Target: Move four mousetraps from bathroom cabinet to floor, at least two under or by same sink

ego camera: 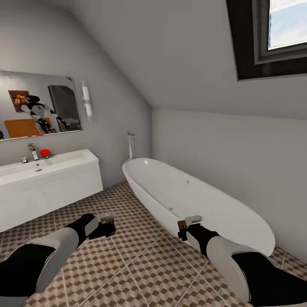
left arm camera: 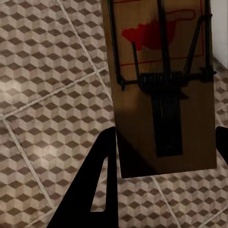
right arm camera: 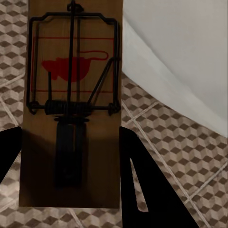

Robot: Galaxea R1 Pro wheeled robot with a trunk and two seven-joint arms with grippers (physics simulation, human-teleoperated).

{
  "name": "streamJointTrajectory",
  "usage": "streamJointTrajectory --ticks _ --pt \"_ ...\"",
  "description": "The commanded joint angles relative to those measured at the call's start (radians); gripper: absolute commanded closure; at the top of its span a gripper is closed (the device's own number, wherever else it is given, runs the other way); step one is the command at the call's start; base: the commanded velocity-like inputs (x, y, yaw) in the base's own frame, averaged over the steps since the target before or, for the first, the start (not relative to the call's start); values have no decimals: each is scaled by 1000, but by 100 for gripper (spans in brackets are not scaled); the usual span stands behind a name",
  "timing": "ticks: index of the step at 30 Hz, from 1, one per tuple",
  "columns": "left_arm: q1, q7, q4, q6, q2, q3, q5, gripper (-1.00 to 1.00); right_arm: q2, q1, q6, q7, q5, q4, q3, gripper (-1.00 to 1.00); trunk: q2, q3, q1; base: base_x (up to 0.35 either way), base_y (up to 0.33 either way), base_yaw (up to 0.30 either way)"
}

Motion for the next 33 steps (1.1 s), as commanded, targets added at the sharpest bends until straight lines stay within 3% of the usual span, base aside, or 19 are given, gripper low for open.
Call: streamJointTrajectory --ticks 1,33 --pt "0 5 -2 6 0 -8 8 100 0 -1 6 -1 5 0 5 100 -1 -2 0 0 0 288" --pt "0 2 -2 7 -15 -9 -10 100 0 -1 6 0 5 0 5 100 -1 -2 0 0 0 288"
